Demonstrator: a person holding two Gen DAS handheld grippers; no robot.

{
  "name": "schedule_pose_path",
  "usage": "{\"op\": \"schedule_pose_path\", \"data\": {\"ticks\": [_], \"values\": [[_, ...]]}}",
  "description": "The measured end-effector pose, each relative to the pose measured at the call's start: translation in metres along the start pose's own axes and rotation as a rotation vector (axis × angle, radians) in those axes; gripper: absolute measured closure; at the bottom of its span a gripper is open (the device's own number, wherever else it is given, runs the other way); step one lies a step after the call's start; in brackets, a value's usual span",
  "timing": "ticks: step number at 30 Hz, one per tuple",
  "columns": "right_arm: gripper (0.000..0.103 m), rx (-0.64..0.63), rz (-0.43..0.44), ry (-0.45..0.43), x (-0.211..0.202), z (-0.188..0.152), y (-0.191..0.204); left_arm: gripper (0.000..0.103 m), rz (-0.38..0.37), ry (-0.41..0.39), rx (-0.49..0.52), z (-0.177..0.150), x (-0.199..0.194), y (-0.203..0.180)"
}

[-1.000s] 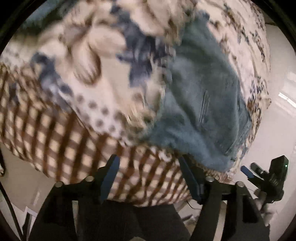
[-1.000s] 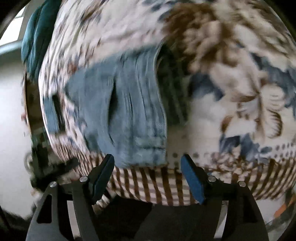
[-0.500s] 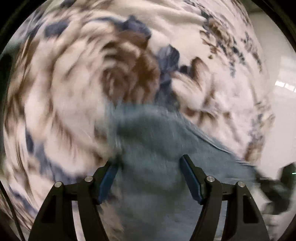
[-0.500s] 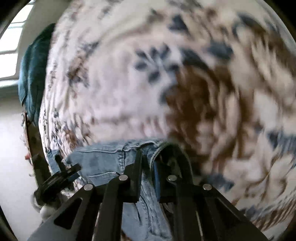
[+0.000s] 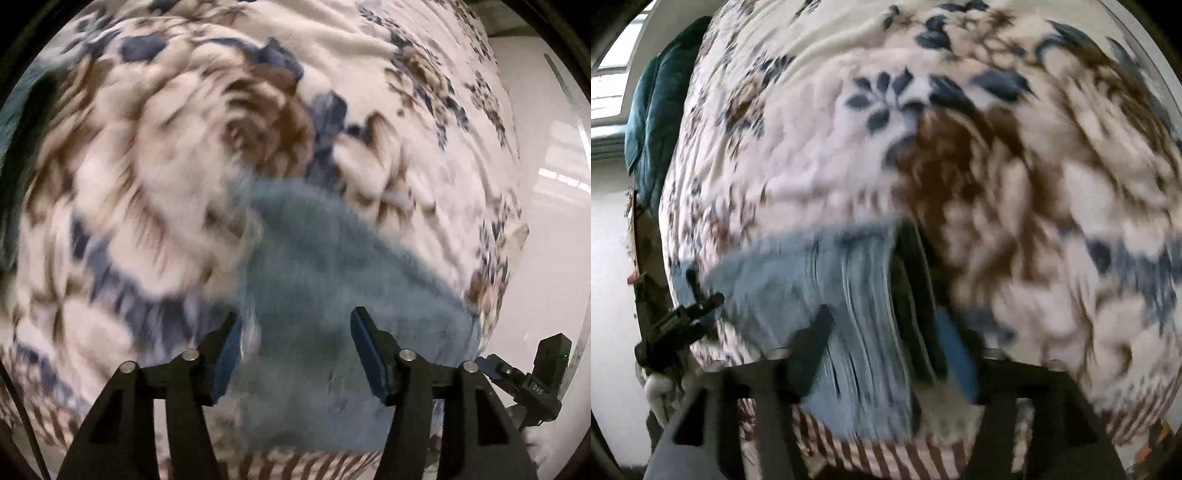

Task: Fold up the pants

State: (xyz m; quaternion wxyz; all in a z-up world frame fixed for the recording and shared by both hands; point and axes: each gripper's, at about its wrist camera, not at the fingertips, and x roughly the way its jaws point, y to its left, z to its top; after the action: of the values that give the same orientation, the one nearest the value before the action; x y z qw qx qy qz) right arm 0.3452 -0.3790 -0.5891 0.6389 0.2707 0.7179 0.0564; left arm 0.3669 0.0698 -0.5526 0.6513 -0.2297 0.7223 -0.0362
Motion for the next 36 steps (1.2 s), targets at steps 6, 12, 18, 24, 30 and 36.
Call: {"op": "schedule_pose_path", "data": {"ticks": [6,12,18,24,30,36], "values": [[0.076,0.065,0.092,0.155,0.04,-0.059,-0.027,0.042,0.02,0.165,0.008,-0.063,0.034,0.014],[0.09,0.144,0.057,0.049,0.028,-0.067,-0.045,0.064,0.185,0.16,0.14,-0.101,0.059,0.013],[0.073,0.043,0.026,0.14,0.033,-0.058,-0.034,0.064,0.175,0.195,0.119,-0.111,0.05,0.023],[0.024,-0.041,0.043,0.026,0.015,-0.041,-0.017,0.058,0.004,-0.036,0.092,-0.091,0.006,0.026],[0.018,-0.129,0.132,0.025,0.054,-0.004,-0.013,0.001,-0.116,-0.072,0.047,-0.055,0.026,0.03],[0.017,-0.209,0.256,0.155,0.102,0.016,-0.01,0.002,-0.157,-0.042,-0.024,-0.044,0.052,0.023]]}}
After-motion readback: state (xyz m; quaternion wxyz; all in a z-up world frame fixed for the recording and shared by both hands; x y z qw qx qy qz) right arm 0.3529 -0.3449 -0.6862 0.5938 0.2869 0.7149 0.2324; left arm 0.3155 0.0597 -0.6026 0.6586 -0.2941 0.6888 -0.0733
